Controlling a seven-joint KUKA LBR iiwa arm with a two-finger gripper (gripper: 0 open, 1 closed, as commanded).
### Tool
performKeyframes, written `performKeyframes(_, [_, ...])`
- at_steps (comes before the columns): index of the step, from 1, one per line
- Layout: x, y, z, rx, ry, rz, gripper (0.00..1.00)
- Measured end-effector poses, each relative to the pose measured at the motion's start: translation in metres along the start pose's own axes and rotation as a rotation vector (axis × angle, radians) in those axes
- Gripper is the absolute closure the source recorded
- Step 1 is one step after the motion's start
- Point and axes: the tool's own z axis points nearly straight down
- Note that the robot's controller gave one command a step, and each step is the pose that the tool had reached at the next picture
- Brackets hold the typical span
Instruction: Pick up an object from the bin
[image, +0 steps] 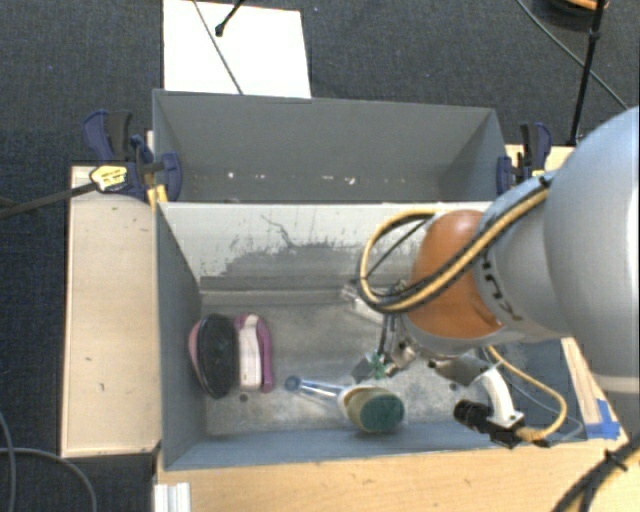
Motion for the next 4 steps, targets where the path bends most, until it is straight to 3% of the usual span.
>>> performKeyframes(1, [0.001,0.001,-0.001,-0.002,0.0,-0.002,0.0])
performKeyframes(2, [-0.001,-0.005,0.028,-0.003,-0.001,-0.831,0.0])
performKeyframes(3, [0.0,-0.005,0.028,-0.003,0.0,-0.825,1.0])
performKeyframes(4, [-0.008,0.012,-0.088,-0.011,-0.01,-0.831,1.0])
